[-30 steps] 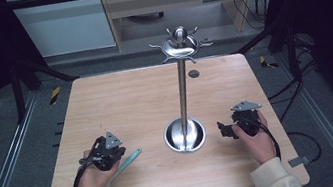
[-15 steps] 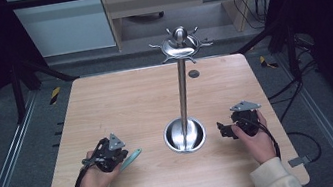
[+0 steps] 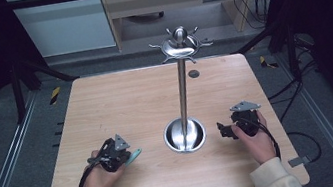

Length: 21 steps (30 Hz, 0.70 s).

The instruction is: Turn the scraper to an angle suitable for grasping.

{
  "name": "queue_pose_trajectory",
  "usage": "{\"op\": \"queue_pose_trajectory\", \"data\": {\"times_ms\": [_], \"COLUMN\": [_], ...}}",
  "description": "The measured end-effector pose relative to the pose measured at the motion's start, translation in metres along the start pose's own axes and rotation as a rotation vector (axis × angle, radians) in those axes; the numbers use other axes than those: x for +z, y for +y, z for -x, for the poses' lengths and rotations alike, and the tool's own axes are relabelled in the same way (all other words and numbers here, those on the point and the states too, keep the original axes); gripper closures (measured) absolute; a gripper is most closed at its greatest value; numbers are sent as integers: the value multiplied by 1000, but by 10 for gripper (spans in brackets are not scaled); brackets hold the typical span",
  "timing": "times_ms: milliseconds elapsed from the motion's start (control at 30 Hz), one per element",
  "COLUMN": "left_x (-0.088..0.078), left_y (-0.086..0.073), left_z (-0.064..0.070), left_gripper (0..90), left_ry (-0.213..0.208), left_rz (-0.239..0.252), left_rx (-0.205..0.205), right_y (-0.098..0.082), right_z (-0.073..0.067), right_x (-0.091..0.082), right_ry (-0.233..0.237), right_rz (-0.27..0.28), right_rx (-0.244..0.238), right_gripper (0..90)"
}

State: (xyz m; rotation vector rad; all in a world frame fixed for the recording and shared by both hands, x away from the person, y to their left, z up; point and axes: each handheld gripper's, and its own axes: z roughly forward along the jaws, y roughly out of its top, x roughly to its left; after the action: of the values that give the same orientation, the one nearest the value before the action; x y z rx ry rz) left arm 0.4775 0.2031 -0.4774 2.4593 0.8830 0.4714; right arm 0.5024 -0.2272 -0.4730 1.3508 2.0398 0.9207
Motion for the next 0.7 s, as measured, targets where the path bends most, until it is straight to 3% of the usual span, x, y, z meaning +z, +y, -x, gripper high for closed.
{"op": "queue_pose_trajectory", "data": {"times_ms": [133,367,600,700], "left_x": [-1,-1,-5,-8], "left_y": [-1,0,3,5], "left_z": [-2,6,26,29], "left_gripper": [900,900,900,900], "left_ry": [-14,-51,-104,-84], "left_rz": [2,0,-28,-34], "left_rx": [-8,16,103,131], "right_y": [0,0,0,0], "right_z": [0,0,1,0], "right_x": [0,0,1,1], "right_ry": [0,-2,1,3], "right_rz": [-1,-2,-1,2], "right_rx": [-1,-1,-6,-1], "right_gripper": [83,83,83,83]}}
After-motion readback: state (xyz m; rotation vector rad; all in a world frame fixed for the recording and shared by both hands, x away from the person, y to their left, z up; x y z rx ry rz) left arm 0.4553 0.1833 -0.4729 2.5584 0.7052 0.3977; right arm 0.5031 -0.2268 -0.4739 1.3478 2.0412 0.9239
